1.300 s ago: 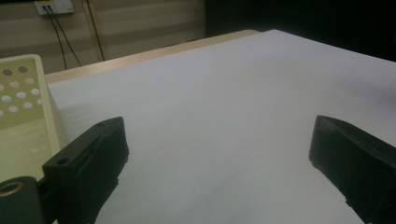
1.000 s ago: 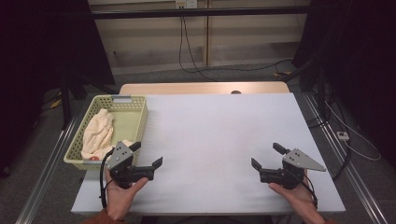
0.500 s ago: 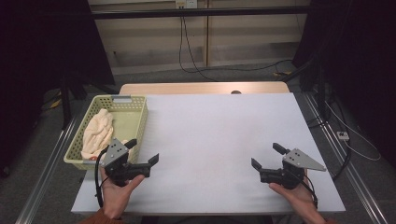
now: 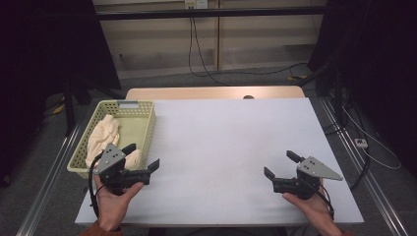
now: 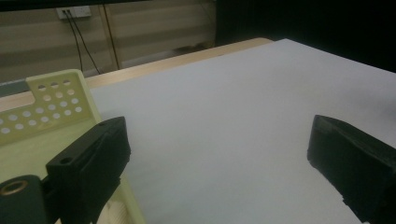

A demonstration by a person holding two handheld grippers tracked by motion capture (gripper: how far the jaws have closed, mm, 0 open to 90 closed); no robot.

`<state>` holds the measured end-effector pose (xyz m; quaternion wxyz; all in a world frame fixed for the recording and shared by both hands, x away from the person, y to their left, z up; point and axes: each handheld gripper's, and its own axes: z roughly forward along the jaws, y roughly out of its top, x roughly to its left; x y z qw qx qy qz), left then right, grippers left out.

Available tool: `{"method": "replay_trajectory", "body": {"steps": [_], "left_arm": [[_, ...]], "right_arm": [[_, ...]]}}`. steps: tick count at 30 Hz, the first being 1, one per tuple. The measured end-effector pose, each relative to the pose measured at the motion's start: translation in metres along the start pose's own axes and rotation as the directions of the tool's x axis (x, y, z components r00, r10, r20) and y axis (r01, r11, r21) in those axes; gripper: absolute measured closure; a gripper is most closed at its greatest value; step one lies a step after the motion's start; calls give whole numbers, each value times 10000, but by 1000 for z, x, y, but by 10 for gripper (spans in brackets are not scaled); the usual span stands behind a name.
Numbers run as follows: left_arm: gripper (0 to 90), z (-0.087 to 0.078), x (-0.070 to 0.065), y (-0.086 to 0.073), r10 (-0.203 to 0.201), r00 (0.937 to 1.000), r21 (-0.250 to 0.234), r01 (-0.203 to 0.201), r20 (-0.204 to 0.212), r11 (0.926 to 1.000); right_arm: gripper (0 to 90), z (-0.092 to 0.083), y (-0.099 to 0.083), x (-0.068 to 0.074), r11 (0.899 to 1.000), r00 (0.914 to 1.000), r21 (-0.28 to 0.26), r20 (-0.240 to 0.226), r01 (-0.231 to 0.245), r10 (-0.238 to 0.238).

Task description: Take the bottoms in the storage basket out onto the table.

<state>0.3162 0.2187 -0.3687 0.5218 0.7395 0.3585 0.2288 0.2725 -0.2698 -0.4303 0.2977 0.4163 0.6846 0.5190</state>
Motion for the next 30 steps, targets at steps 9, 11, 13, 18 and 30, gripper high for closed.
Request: {"method": "replay_trajectory", "body": {"steps": [9, 11, 13, 18, 30], "left_arm": [[70, -10, 5, 9, 113, 9999, -70, -114, -82, 9999], [69, -12, 5, 11, 145, 9998, -64, -145, -96, 9999], [66, -14, 7, 12, 98, 9999, -82, -99, -128, 9999], [66, -18, 12, 14, 17, 9997, -25, -18, -264, 10000], [66, -26, 28, 19, -213, 9966, 273, 236, -790, 9993]], "right_arm": [[32, 0, 0, 0, 10000, 9999, 17, 49, -92, 92], [31, 0, 0, 0, 9999, 9999, 20, 60, -101, 101], [31, 0, 0, 0, 9999, 9999, 12, 58, -101, 101], [31, 0, 0, 0, 10000, 10000, 22, 32, -78, 78], [31, 2, 0, 2, 9999, 9999, 129, -49, 89, -88]]}}
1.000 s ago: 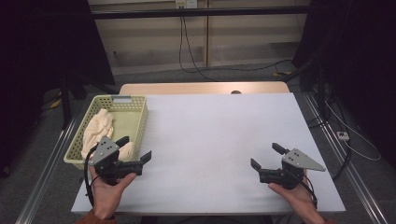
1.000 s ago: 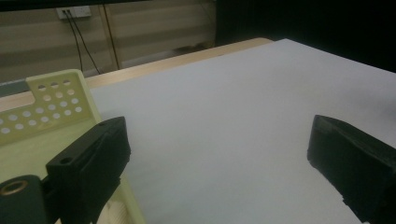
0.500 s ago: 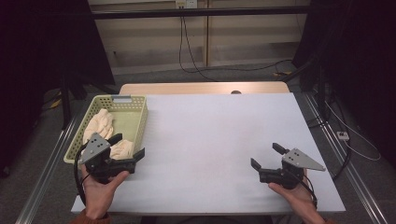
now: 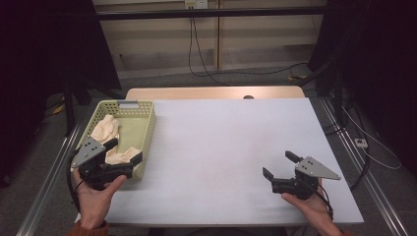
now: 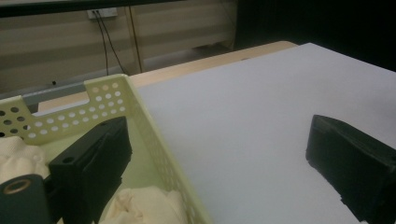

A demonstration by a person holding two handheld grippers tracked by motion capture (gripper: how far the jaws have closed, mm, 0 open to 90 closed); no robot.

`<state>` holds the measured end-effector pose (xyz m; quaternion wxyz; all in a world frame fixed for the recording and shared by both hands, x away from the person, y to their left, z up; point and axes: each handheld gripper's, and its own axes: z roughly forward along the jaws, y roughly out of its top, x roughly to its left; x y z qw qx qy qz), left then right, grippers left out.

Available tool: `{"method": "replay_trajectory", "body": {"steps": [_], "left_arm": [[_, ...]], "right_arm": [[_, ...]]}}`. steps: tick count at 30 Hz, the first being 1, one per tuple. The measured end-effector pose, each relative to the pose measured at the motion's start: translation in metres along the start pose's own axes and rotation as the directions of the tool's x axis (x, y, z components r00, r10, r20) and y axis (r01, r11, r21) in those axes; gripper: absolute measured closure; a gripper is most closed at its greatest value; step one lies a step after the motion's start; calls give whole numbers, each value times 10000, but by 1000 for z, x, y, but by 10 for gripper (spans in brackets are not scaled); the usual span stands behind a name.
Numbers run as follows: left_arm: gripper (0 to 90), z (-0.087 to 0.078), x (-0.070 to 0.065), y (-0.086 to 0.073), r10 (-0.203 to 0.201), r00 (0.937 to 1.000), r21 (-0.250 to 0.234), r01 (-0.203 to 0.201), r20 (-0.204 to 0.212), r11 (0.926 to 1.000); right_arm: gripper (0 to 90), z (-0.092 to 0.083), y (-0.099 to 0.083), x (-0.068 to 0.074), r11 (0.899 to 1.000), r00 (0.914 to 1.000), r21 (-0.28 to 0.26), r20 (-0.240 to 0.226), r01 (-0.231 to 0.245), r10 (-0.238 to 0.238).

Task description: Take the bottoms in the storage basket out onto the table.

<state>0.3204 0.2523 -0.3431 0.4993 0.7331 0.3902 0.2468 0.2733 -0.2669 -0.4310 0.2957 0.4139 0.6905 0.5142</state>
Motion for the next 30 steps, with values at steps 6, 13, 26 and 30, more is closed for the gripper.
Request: {"method": "replay_trajectory", "body": {"steps": [6, 13, 26, 30], "left_arm": [[77, -2, 11, 2, -611, 9979, 551, 599, 201, 9967], [82, -5, 25, 4, -580, 9977, 1032, 613, -341, 9928], [88, -8, 44, 5, -726, 9930, 1256, 841, -934, 9885], [88, -9, 51, 4, -671, 9919, 1480, 827, -1076, 9855]], "right_arm": [[30, 0, 0, -1, 10000, 10000, 7, -27, -49, 49], [31, 0, 0, 0, 10000, 10000, 13, -35, -17, 17], [30, 2, 0, 0, 10000, 10000, 32, -50, -62, 62], [31, 2, 0, 0, 10000, 10000, 40, -44, -75, 75]]}}
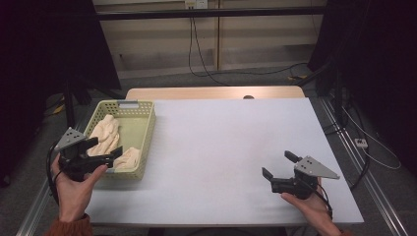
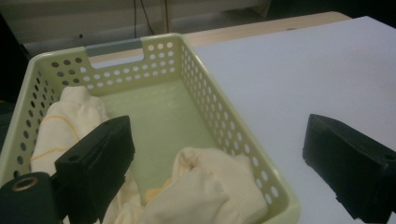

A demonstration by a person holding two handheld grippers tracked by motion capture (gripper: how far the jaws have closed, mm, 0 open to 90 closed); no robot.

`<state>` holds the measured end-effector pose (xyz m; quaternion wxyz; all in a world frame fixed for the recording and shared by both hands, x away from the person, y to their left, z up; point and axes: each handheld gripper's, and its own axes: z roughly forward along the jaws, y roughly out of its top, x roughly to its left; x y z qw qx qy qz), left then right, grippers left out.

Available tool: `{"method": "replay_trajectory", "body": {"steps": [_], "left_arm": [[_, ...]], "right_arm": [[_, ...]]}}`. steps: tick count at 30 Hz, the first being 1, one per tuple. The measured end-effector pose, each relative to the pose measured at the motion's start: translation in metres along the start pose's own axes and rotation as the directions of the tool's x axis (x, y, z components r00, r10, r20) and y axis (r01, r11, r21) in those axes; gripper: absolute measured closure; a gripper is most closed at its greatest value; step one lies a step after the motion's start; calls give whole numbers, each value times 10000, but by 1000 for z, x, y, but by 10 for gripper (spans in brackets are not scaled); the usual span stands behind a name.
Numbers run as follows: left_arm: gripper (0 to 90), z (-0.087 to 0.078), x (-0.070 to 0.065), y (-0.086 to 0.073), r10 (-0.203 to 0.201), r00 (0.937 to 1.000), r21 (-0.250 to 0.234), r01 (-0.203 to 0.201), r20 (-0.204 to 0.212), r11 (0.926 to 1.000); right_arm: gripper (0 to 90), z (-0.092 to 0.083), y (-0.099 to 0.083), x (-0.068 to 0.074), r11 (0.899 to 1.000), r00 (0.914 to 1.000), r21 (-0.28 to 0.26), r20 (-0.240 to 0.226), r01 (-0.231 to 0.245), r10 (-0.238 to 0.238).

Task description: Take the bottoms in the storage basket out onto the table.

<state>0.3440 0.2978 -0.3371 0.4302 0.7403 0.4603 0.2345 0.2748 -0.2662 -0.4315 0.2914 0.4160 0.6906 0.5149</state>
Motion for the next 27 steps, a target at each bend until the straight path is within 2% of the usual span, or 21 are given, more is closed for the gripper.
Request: {"method": "replay_trajectory", "body": {"steps": [3, 5, 6, 7, 11, 14, 21, 23, 27], "left_arm": [[88, 1, 6, 0, -10, 9999, 277, 14, -140, 9996], [88, 1, 8, 1, -108, 9999, 699, 115, -110, 9975], [93, 1, 9, 2, 1, 9999, 810, 8, -119, 9967], [101, 0, 9, 3, 106, 9998, 893, -89, -189, 9960], [104, 0, 17, 4, 98, 9988, 1124, -45, -470, 9937], [110, 1, 25, 3, 77, 9988, 1364, -11, -478, 9907], [117, 13, 44, -7, -119, 9952, 2093, 322, -975, 9773], [89, 16, 48, -10, -215, 9943, 2258, 448, -1046, 9731], [87, 23, 56, -17, -258, 9943, 2809, 540, -1034, 9582]], "right_arm": [[30, 0, 0, 0, 10000, 10000, -15, -48, 13, -13], [31, 0, 0, 0, 10000, 10000, -13, -40, 11, -11], [31, 1, 0, 0, 10000, 10000, 8, -41, 0, 0], [30, 1, 0, 0, 10000, 10000, 13, -36, 14, -14], [31, 2, 0, 0, 10000, 10000, 36, -30, -15, 15], [31, 2, 0, 1, 10000, 10000, 74, -50, 25, -25], [31, 2, 0, 1, 10000, 10000, 66, -84, 40, -39], [31, 2, 0, 1, 10000, 9999, 75, -90, 60, -59], [31, 3, 0, 0, 10000, 9999, 86, -92, 51, -50]]}}
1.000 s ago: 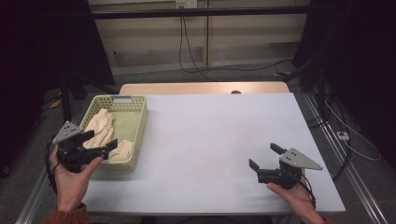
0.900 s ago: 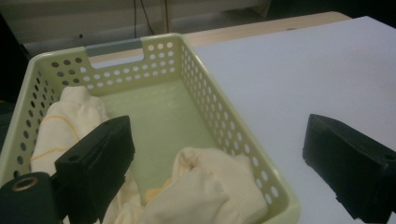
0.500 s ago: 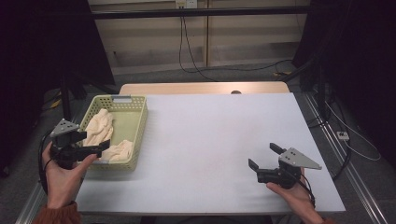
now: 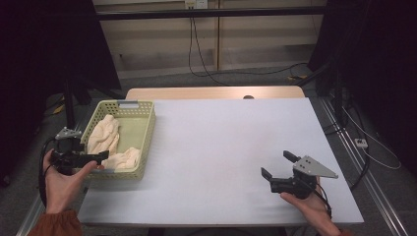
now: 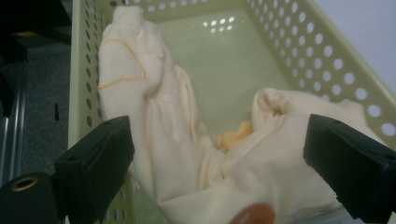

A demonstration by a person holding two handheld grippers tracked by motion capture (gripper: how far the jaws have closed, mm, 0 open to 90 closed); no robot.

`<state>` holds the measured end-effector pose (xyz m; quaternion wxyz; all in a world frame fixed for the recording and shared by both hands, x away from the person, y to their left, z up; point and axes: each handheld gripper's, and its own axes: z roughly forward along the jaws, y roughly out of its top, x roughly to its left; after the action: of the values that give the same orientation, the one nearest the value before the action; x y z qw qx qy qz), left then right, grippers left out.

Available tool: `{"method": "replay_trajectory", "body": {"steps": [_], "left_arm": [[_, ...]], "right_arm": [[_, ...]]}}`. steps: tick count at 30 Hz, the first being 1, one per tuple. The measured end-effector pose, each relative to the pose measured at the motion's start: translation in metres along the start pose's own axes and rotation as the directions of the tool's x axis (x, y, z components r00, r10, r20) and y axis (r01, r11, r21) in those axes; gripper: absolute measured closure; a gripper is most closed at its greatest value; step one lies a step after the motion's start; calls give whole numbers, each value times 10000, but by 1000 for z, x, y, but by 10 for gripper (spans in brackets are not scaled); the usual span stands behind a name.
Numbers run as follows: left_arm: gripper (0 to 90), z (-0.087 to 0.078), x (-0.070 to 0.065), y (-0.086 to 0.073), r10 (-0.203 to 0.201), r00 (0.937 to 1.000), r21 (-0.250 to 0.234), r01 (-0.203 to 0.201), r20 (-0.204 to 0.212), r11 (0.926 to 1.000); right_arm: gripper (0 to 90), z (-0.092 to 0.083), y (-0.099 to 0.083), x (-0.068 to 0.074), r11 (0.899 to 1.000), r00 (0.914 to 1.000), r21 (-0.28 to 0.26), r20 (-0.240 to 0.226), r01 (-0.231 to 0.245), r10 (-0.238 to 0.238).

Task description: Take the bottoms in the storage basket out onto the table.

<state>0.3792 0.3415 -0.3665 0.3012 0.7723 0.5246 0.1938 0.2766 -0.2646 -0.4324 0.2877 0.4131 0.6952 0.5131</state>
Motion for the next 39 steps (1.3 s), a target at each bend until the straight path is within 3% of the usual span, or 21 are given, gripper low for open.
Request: {"method": "replay_trajectory", "body": {"steps": [5, 8, 12, 14, 17, 18, 21, 23, 24, 25, 26, 27, 30, 32, 34, 36, 39], "left_arm": [[88, 13, 6, -4, -249, 9997, 516, 250, -42, 9984], [88, 19, 7, -6, -436, 9989, 855, 422, 141, 9954], [76, 27, 11, -7, -852, 9960, 1361, 810, 252, 9874], [76, 31, 12, -6, -1041, 9941, 1798, 970, 306, 9789], [93, 34, 12, -4, -966, 9953, 2046, 941, 23, 9743], [98, 34, 13, -3, -939, 9955, 2235, 892, 104, 9706], [180, 36, 12, 1, -1051, 9944, 2610, 997, 68, 9602], [212, 39, 14, 5, -935, 9956, 2888, 864, 107, 9535], [274, 40, 14, 7, -988, 9951, 2979, 916, 91, 9502], [274, 41, 15, 8, -1101, 9939, 3012, 1024, 85, 9481], [323, 43, 16, 9, -1092, 9939, 3073, 1000, 127, 9463], [427, 45, 17, 9, -1178, 9930, 3100, 1118, 5, 9441], [454, 50, 23, 11, -1460, 9892, 3412, 1317, 164, 9307], [537, 50, 22, 14, -1298, 9915, 3566, 1212, 0, 9264], [564, 54, 20, 17, -1142, 9934, 3759, 1112, -143, 9200], [632, 56, 18, 21, -804, 9965, 3867, 836, -245, 9184], [686, 57, 12, 28, -653, 9974, 3669, 715, -292, 9275]], "right_arm": [[31, 0, 0, 0, 10000, 10000, 6, 8, 43, -43], [32, 0, 0, 1, 10000, 10000, 24, -26, 88, -88], [32, 0, 0, 0, 10000, 10000, 29, 29, 27, -27], [33, 0, 0, 0, 10000, 10000, 29, 29, 26, -26], [34, 1, 0, 1, 9999, 10000, 104, -28, 76, -76], [35, 1, -1, 1, 9999, 9999, 112, -37, 107, -107], [36, 1, 0, 1, 9999, 10000, 108, -37, 63, -63], [37, 1, 0, 1, 9999, 10000, 103, -48, 79, -79], [37, 1, 0, 1, 9999, 9999, 91, -42, 100, -100], [37, 1, 0, 1, 9999, 9999, 91, -42, 100, -100], [36, 1, 0, 1, 9999, 10000, 91, -47, 76, -76], [36, 0, 0, 1, 10000, 10000, 80, -31, 60, -60], [37, 0, 0, 0, 10000, 10000, 79, -16, 51, -51], [37, 0, 0, 0, 10000, 10000, 79, -46, 53, -53], [36, 1, 0, 1, 9999, 10000, 88, -56, 61, -61], [36, 1, 0, 1, 9999, 9999, 99, -73, 76, -75], [37, 2, 0, 0, 9999, 10000, 113, -57, 50, -50]]}}
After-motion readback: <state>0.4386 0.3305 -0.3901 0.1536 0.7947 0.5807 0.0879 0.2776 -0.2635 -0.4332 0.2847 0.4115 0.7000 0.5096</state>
